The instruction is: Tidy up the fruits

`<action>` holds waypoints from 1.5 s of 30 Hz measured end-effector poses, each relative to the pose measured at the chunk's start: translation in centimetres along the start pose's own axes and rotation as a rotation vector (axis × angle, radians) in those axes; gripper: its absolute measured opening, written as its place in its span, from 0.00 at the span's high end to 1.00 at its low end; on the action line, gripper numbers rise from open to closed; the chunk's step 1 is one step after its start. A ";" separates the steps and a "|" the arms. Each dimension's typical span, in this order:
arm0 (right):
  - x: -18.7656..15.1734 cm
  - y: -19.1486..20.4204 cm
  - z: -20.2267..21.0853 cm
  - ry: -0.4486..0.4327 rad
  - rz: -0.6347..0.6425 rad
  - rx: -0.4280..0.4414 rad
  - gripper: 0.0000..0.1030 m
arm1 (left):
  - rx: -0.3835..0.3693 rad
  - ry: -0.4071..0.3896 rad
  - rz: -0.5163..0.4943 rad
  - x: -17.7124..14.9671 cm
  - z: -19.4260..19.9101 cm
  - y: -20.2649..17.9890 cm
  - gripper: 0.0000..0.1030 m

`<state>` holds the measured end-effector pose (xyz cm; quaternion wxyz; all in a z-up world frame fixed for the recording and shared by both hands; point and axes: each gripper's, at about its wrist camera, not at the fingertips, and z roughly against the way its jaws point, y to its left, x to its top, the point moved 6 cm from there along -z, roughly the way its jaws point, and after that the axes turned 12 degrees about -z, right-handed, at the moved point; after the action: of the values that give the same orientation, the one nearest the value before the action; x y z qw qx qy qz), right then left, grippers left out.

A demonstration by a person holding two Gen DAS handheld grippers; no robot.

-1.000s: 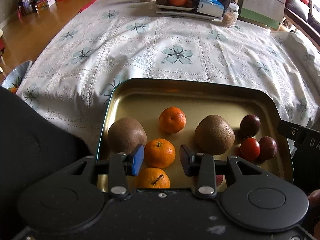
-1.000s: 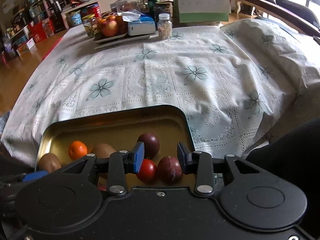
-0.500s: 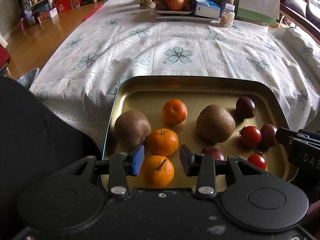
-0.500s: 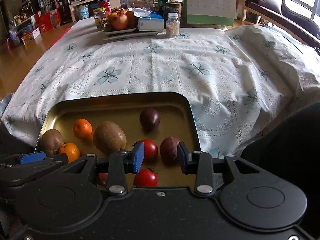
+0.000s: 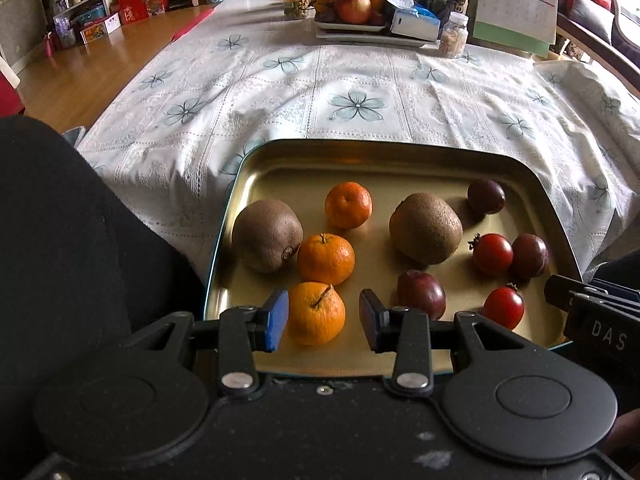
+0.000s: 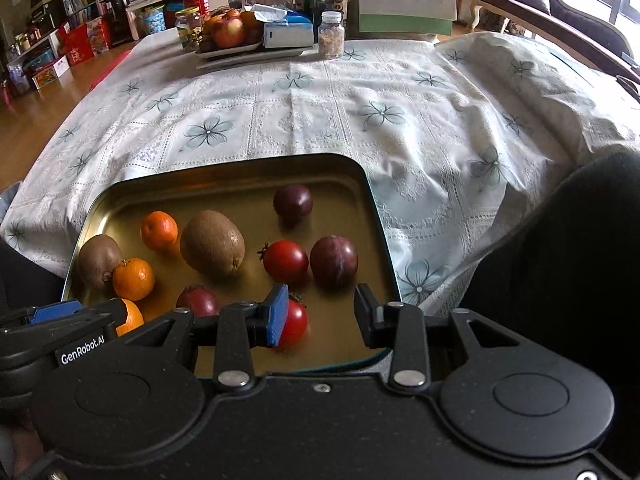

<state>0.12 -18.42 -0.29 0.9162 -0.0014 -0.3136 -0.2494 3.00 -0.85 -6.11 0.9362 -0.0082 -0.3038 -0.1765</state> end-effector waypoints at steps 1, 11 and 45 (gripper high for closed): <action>0.0 -0.1 0.0 0.001 -0.002 -0.003 0.56 | -0.003 0.001 0.000 -0.1 0.0 0.0 0.61; -0.6 -0.2 0.1 0.008 -0.006 -0.006 0.56 | -0.011 -0.012 -0.010 -0.8 0.7 -0.5 0.61; -0.9 0.2 -0.4 0.026 0.025 -0.013 0.56 | -0.002 0.006 -0.009 -0.8 0.1 -0.8 0.61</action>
<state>-0.10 -17.91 -1.11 0.9233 -0.0077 -0.2998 -0.2399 2.09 -1.35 -6.55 0.9363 -0.0071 -0.3009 -0.1809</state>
